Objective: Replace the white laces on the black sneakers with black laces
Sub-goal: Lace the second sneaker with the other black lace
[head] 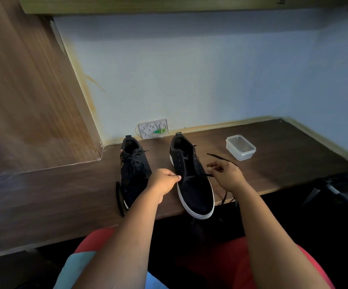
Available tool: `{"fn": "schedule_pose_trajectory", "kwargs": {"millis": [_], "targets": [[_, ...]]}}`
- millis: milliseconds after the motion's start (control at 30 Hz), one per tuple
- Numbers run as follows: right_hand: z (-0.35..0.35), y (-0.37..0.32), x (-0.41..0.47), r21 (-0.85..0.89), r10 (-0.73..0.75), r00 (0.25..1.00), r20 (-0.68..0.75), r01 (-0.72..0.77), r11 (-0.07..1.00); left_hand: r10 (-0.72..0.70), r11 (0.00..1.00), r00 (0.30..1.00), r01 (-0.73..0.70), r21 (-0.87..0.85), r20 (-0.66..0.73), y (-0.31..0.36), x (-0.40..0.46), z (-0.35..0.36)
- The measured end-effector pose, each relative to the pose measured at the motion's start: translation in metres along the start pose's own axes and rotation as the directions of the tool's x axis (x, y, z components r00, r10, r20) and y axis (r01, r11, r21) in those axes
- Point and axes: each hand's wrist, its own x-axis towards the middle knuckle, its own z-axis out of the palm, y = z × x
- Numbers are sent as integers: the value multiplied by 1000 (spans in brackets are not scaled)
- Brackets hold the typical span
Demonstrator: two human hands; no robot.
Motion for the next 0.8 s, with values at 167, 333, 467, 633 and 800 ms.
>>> {"fn": "schedule_pose_trajectory", "kwargs": {"millis": [167,333,467,633,800], "targets": [[13,-1,0,-124,-64,997,44,69,990,679,588,726,-448,674,-110,4,-6,9],[16,-3,0,-154,-65,998,2,65,986,684,308,717,-453,836,136,3,-8,35],[20,-2,1,-138,-48,999,-7,46,989,727,324,680,-460,827,94,5,1,40],[17,0,5,2,17,1000,6,-17,1000,568,586,817,-486,649,99,11,2,44],[16,4,6,396,176,980,92,-198,897,298,793,929,-370,485,221,24,13,43]]}}
